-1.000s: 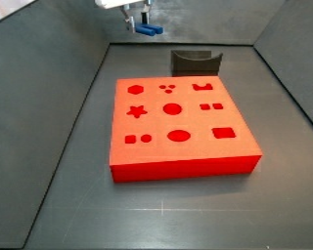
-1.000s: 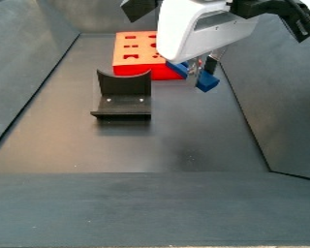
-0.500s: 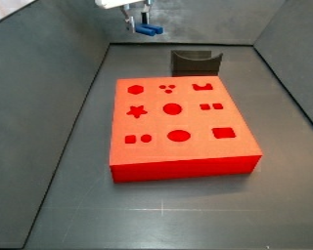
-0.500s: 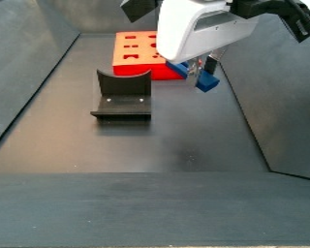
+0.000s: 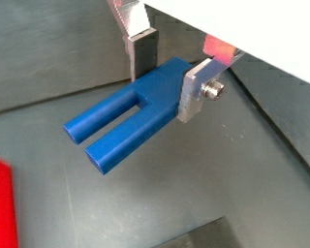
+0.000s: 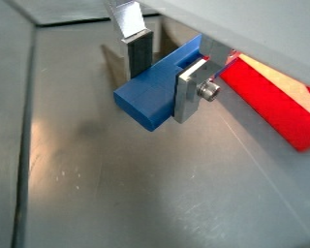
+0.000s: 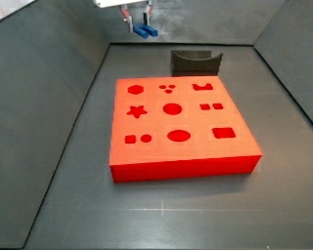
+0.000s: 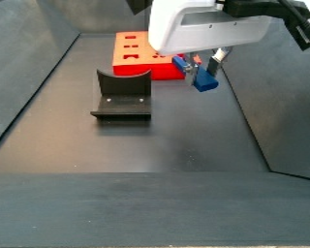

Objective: Pick up the square-circle object. Move up. Rotate the square-circle object. Place the square-circle object on the fixture. Regrasp the square-circle object. Move to above the board. Insert the square-circle object.
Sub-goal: Rotate the square-circle object.

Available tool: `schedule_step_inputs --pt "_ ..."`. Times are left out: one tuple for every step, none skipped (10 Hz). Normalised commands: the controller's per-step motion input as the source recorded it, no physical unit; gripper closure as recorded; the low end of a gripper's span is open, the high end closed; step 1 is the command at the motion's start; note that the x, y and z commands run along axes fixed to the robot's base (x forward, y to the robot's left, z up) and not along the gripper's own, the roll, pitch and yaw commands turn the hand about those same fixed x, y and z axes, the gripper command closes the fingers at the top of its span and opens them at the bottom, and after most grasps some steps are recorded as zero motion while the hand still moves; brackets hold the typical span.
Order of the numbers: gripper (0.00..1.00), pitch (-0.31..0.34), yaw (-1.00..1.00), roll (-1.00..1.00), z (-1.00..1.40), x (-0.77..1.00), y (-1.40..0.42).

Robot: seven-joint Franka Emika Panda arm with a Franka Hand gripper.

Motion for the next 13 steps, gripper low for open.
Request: schedule_step_inputs --pt "1.00 -0.002 -1.00 0.00 0.00 0.00 0.02" --pt "1.00 -0.002 -1.00 0.00 0.00 0.00 0.01" --pt "1.00 -0.002 -1.00 0.00 0.00 0.00 0.02" --pt "1.00 -0.002 -1.00 0.00 0.00 0.00 0.01" --pt "1.00 -0.002 -1.00 0.00 0.00 0.00 0.01" --pt "1.00 -0.003 -1.00 0.00 0.00 0.00 0.02" --pt "1.00 -0.003 -1.00 0.00 0.00 0.00 0.02" --pt "1.00 -0.003 -1.00 0.00 0.01 0.01 0.01" --pt "1.00 -0.003 -1.00 0.00 0.01 0.01 0.02" --pt "1.00 -0.003 -1.00 0.00 0.01 0.01 0.02" --pt "1.00 -0.003 -1.00 0.00 0.01 0.01 0.02" --pt "1.00 -0.003 -1.00 0.00 0.01 0.01 0.02" --pt "1.00 -0.003 -1.00 0.00 0.01 0.01 0.02"
